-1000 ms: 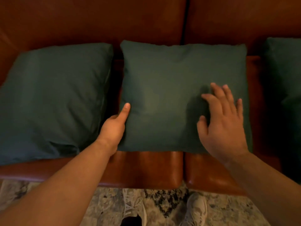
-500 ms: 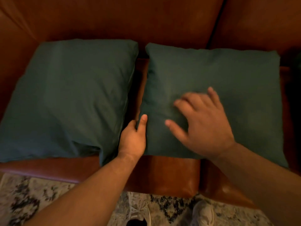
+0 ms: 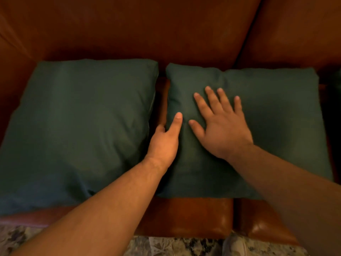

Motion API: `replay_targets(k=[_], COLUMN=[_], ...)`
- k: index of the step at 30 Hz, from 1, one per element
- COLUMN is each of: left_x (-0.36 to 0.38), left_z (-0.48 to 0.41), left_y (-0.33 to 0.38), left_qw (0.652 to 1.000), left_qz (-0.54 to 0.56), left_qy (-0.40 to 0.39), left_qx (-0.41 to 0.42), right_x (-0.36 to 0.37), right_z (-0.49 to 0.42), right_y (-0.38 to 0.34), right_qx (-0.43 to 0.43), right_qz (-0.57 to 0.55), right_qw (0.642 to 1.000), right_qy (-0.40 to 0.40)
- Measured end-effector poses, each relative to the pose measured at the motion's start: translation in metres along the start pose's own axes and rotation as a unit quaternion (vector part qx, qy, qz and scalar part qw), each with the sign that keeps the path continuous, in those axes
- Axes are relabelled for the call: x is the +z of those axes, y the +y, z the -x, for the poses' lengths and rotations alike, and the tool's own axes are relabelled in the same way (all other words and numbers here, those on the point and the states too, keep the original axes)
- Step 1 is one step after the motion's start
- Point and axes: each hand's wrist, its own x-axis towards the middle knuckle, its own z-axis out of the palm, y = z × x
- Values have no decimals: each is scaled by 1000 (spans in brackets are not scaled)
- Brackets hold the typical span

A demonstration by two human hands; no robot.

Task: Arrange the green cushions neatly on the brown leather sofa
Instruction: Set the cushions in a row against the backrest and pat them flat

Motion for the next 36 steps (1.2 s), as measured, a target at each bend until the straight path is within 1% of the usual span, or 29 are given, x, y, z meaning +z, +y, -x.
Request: replay_targets(k=[2,3,4,5,6,7,8,9,11,12,14,16,17,19,20,21,23,24,25,26,27,28,29,30,31,32,34,35,36], left_x=[-2,-3,-3,-4,-4,-2,0,2,12,18,36,52,55,56,58,60,69,73,76,78,77,77,76,76,77,77,77,77,76], left_z=[-3,-3,-2,-2,-3,-4,-2,2,14,17,23,23,22,18,18,19,20,20,20,19,19,18,18,19,20,19,15,15,15], left_y=[2,3,4,3,4,7,10,15,28,33,39,35,32,24,22,21,24,26,28,29,30,30,30,30,29,29,29,29,27], left_qw=[998,997,995,993,990,986,978,961,898,864,809,763,749,739,737,734,727,725,722,719,716,714,711,708,704,700,700,702,703], left_qz=[-50,-74,-94,-114,-134,-158,-189,-226,-301,-331,-407,-510,-549,-582,-585,-587,-593,-598,-606,-614,-620,-625,-627,-628,-631,-635,-641,-641,-639], left_qy=[25,26,24,24,26,29,44,69,122,125,74,14,4,12,17,20,23,26,28,30,30,30,33,36,40,44,50,49,48], left_qx=[11,22,28,28,31,46,82,142,297,358,419,397,372,340,339,341,345,341,333,325,318,315,317,321,324,324,312,307,309], right_x=[-17,-27,-34,-37,-38,-35,-28,-19,-8,-8,-11,-16,-19,-21,-22,-22,-25,-26,-28,-31,-31,-27,-21,-13,-9,-7,-13,-16,-15], right_z=[-15,-21,-23,-23,-20,-15,-9,-5,-11,-18,-29,-28,-24,-10,-2,4,6,2,-3,-7,-6,-2,4,9,13,12,11,17,28], right_y=[1,9,21,33,45,54,59,61,64,64,66,81,92,127,150,174,209,219,222,218,209,199,188,180,176,176,175,170,163], right_qx=[-7,-3,8,27,55,85,106,117,122,120,112,92,69,36,49,90,197,231,241,227,189,138,93,63,60,71,88,75,40], right_qz=[-99,-136,-140,-112,-71,-36,-15,-10,-27,-37,-57,-87,-92,-60,-59,-81,-150,-162,-151,-126,-111,-109,-109,-103,-90,-84,-95,-109,-115], right_qw=[995,990,984,981,981,986,991,993,992,992,992,992,993,996,996,993,965,954,955,965,975,983,988,992,994,994,990,987,986], right_qy=[9,47,105,159,172,138,80,31,2,-4,-17,-3,20,56,46,7,-90,-106,-90,-40,22,59,57,27,-6,-9,56,91,113])
